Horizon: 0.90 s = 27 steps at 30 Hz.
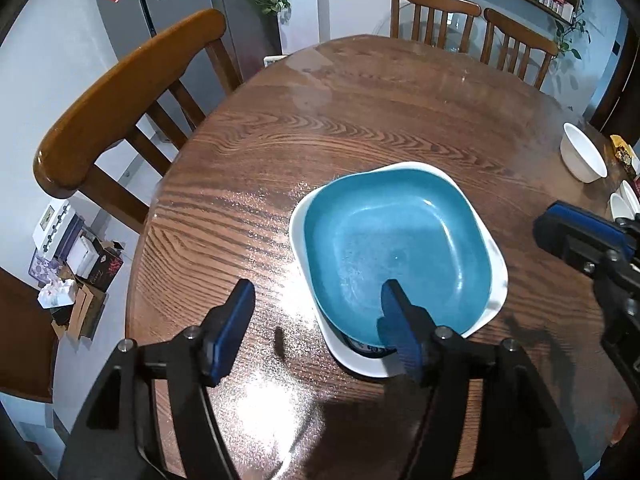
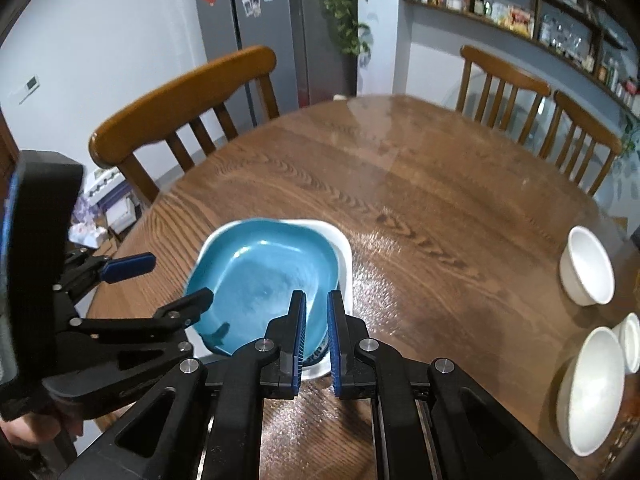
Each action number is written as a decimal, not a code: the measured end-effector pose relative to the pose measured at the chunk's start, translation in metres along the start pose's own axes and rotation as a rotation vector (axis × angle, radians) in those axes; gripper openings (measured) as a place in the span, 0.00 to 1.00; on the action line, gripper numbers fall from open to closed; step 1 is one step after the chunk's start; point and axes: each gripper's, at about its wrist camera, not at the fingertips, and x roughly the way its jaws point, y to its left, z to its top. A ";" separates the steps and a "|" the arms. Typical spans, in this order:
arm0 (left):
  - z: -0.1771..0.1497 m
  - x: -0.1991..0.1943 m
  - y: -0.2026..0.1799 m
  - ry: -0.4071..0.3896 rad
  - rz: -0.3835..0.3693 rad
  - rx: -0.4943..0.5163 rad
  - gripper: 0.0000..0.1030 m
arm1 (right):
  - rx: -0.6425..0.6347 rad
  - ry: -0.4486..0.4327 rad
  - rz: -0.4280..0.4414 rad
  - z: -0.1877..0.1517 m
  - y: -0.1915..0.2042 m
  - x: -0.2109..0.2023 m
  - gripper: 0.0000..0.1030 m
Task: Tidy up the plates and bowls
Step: 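Open both tools and withdraw them from the teal dish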
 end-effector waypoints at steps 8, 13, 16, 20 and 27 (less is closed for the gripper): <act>0.000 -0.015 -0.010 -0.037 -0.001 0.009 0.78 | 0.000 -0.099 -0.042 -0.005 -0.002 -0.034 0.63; -0.002 -0.026 -0.020 -0.062 -0.006 0.021 0.88 | -0.011 -0.118 -0.061 -0.009 -0.004 -0.047 0.63; -0.002 -0.033 -0.028 -0.075 -0.005 0.032 0.89 | -0.009 -0.131 -0.070 -0.013 -0.008 -0.056 0.63; -0.004 -0.042 -0.043 -0.089 -0.011 0.051 0.90 | 0.002 -0.143 -0.080 -0.018 -0.014 -0.066 0.64; -0.008 -0.057 -0.070 -0.115 -0.017 0.090 0.99 | 0.031 -0.165 -0.110 -0.033 -0.035 -0.091 0.65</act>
